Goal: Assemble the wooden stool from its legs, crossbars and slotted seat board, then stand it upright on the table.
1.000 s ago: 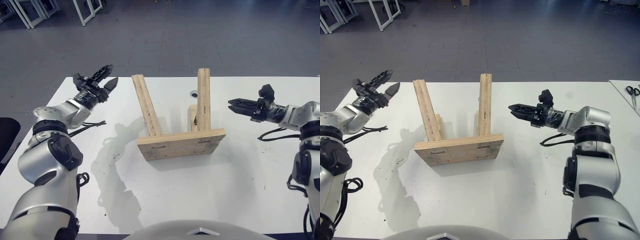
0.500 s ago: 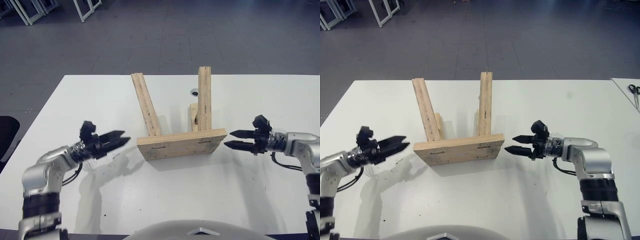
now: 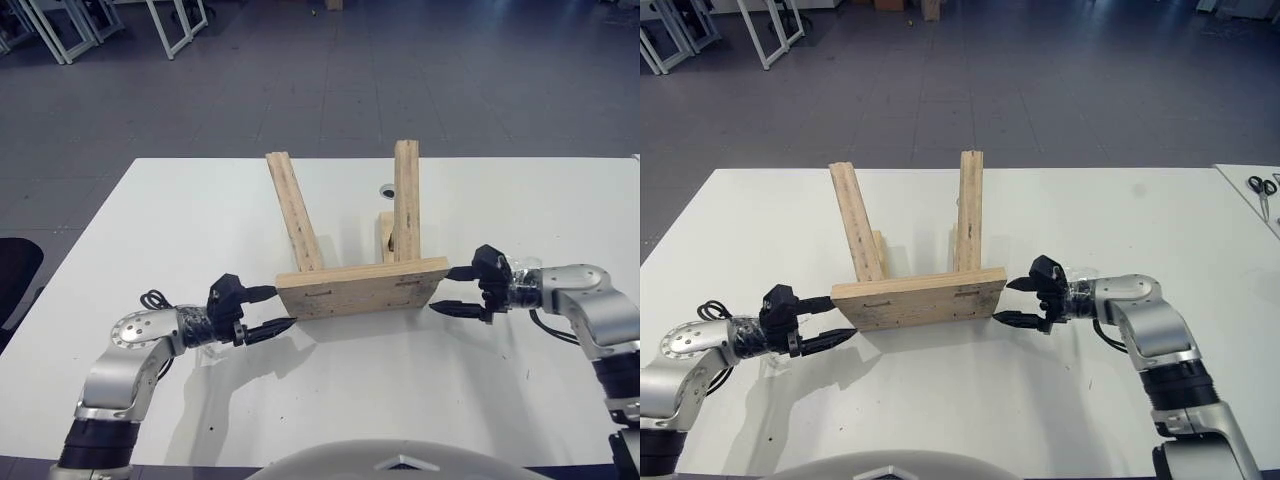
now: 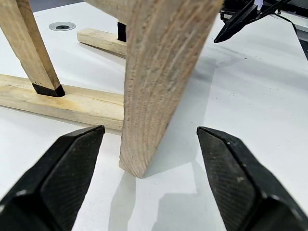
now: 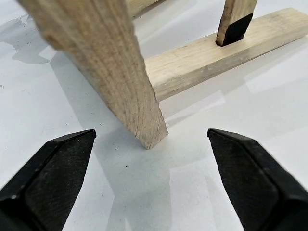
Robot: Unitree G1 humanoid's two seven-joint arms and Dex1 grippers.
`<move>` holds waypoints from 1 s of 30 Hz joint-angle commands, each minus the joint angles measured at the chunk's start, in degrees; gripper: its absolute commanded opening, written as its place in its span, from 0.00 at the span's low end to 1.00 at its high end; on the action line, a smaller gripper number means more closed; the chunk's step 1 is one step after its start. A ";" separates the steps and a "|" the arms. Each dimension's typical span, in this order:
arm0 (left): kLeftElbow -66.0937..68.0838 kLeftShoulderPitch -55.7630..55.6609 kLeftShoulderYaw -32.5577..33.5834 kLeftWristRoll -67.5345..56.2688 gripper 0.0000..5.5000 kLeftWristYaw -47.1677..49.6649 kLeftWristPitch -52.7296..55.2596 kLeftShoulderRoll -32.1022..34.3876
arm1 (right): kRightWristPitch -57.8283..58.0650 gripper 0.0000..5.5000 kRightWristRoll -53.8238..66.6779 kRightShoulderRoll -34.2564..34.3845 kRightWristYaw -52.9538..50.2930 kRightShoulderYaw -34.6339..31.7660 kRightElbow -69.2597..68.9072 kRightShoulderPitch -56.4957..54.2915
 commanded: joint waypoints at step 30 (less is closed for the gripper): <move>13.16 -34.25 3.10 -84.17 0.24 19.68 49.37 9.40 | 43.04 0.24 87.46 -0.97 -30.37 -15.40 5.49 -17.66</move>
